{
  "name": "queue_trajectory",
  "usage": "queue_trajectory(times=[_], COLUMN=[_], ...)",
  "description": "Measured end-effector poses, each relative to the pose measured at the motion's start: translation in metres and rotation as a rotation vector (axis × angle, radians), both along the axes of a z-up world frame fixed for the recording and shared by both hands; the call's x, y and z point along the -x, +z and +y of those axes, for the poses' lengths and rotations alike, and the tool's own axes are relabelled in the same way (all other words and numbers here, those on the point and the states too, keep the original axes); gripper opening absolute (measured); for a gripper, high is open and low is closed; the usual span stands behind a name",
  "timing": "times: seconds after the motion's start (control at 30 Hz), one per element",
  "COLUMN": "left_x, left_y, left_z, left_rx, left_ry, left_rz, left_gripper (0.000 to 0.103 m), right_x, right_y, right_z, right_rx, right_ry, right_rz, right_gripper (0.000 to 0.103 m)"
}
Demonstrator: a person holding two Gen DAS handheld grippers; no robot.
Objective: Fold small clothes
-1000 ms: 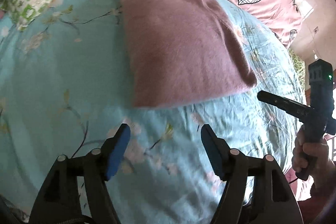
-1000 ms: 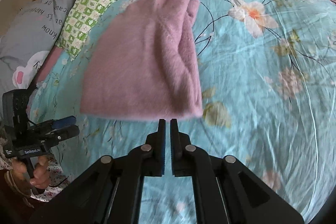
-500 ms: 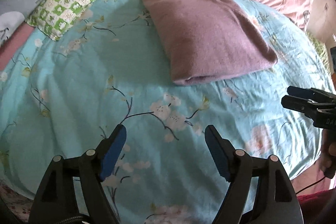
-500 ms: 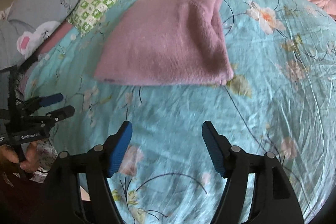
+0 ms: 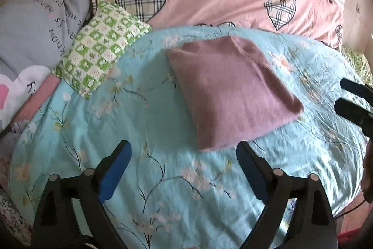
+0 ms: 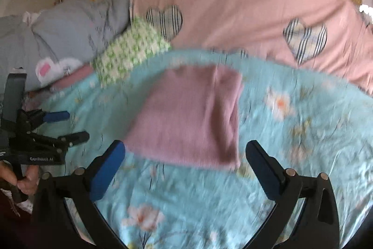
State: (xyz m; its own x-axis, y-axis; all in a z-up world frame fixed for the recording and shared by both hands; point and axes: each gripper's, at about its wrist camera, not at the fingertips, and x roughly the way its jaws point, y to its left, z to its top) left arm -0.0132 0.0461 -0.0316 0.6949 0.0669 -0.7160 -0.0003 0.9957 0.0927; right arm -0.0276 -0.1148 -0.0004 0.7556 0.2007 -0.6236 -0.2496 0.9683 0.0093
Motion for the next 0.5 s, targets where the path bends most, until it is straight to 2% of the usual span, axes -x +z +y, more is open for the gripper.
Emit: queue_trajectory(times=[0.3,0.5], left_x=[-0.024,-0.037], left_y=[-0.032,-0.044], left_z=[-0.005,-0.011], left_rx=[0.047,0.049], left_ry=[0.023,0.035], left_rz=[0.103,0.128], left_gripper=[0.097,0.097], right_x=[-0.028,-0.031], right_y=[-0.05,-0.071], right_z=[0.002,0.002], right_rx=[0.007,0.006], right_ry=[-0.044,-0.057], right_rz=[0.222,0.293], right_gripper=[0.103,0.103])
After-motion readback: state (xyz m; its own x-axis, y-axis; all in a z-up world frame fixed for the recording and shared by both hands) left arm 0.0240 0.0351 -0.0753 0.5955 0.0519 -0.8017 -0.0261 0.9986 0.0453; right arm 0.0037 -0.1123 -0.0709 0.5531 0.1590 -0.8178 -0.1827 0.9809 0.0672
